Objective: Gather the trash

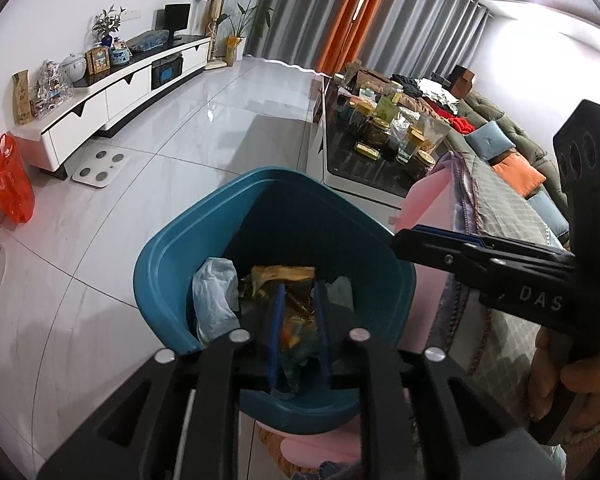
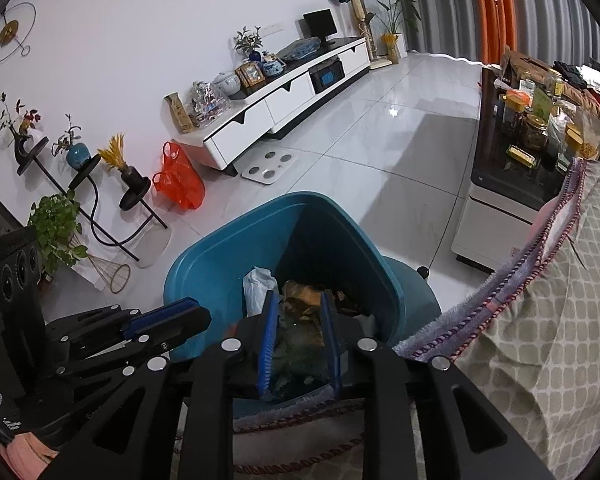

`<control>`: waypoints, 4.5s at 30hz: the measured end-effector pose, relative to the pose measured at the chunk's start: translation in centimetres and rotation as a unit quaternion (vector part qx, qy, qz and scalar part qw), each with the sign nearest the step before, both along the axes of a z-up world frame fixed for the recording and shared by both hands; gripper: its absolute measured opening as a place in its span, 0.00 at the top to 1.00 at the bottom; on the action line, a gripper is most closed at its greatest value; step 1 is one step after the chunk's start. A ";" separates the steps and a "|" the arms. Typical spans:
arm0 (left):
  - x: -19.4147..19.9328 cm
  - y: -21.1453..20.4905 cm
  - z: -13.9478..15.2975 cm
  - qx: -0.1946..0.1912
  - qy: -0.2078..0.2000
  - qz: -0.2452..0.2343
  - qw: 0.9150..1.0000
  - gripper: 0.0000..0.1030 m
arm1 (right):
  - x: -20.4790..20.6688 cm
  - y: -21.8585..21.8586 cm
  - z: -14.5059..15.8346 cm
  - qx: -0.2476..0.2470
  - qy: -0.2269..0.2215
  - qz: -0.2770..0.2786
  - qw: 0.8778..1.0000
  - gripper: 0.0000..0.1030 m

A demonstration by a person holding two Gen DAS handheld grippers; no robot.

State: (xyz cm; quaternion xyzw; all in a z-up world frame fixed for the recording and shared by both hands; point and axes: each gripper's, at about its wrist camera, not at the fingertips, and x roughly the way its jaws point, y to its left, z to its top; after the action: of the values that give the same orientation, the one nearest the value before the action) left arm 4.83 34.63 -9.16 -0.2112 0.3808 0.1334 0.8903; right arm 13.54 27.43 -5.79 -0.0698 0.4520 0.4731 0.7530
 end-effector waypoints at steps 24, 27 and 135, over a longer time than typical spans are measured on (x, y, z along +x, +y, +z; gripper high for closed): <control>-6.0 -10.6 7.0 0.109 -0.162 -0.035 0.980 0.03 | -9.3 -18.8 5.7 0.094 -0.183 -0.140 0.969 0.03; -6.0 -13.4 7.5 0.111 -0.181 -0.058 0.975 0.03 | -10.7 -22.1 5.7 0.089 -0.207 -0.182 0.957 0.03; -4.6 -34.6 8.5 0.203 -0.316 -0.171 0.911 0.03 | -20.0 -43.1 7.3 0.038 -0.336 -0.488 0.805 0.03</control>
State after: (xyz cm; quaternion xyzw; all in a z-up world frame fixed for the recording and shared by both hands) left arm 0.24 0.07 -0.62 0.0117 0.0741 -0.0206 0.9970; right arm -6.51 -15.69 1.54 0.0342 0.1270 0.0073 0.9913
